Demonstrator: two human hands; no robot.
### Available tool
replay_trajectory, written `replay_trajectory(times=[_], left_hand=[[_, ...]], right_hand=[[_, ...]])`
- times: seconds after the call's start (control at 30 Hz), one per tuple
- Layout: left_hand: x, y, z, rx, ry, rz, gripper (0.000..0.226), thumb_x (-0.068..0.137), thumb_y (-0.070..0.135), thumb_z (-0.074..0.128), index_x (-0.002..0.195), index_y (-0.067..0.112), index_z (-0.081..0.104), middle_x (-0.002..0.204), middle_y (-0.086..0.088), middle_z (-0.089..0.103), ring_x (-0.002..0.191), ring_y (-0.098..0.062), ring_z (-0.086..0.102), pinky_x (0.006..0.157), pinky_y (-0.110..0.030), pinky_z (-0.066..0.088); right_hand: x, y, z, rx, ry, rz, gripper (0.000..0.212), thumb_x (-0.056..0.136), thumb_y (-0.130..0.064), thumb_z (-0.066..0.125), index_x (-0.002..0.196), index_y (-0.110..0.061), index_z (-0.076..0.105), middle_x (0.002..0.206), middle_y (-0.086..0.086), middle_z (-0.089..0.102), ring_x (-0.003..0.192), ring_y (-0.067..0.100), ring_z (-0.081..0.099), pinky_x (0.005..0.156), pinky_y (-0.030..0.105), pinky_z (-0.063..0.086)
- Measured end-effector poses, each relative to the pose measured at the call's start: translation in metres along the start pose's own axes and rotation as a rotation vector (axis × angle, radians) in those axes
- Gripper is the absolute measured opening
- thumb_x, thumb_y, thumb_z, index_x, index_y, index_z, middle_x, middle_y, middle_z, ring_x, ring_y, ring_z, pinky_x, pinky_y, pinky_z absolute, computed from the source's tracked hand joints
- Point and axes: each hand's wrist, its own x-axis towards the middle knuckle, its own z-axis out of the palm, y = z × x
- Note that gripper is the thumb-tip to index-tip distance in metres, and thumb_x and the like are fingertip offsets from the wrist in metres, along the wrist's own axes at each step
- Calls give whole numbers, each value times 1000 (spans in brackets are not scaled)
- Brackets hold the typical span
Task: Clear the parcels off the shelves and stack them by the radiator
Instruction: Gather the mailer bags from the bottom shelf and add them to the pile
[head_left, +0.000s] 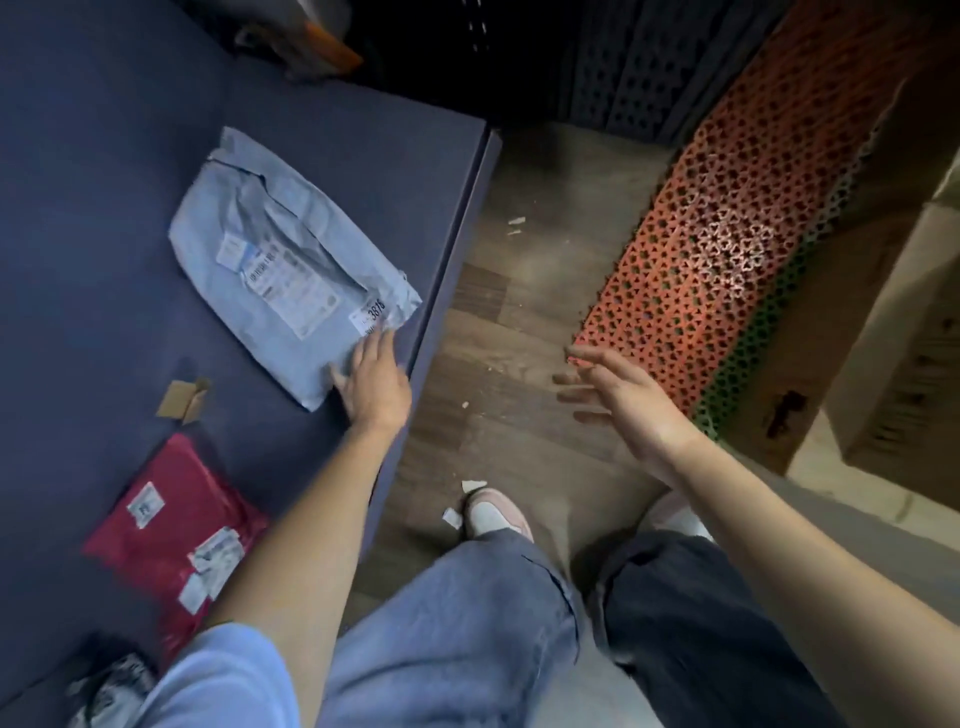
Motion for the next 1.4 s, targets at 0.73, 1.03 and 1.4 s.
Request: replay_trajectory(times=[0.73,1.03,1.4], left_hand=[[-106,79,-90,-295,-221,160,70,92,12,45,150,15,5,159,4,-1,143,-21,20,114,-49,17],[-284,202,-311,-493,-217,601,63,85,6,45,146,16,29,152,-2,32,138,-18,33,113,-30,25],[-352,240,-482,-494,-283,679,43,93,-2,36,132,10,52,147,-18,34,137,-27,34,114,-28,25]], right_hand=[[-72,-20,24,-126,110,180,45,96,-34,45,135,-11,44,136,12,52,123,27,51,101,40,42],[-244,-172,-29,170,373,-37,24,94,-11,49,114,-4,60,103,15,64,80,24,61,76,35,52],[-506,-267,-206,398,700,-304,19,92,-2,44,100,-10,59,86,10,60,78,23,59,57,29,52]])
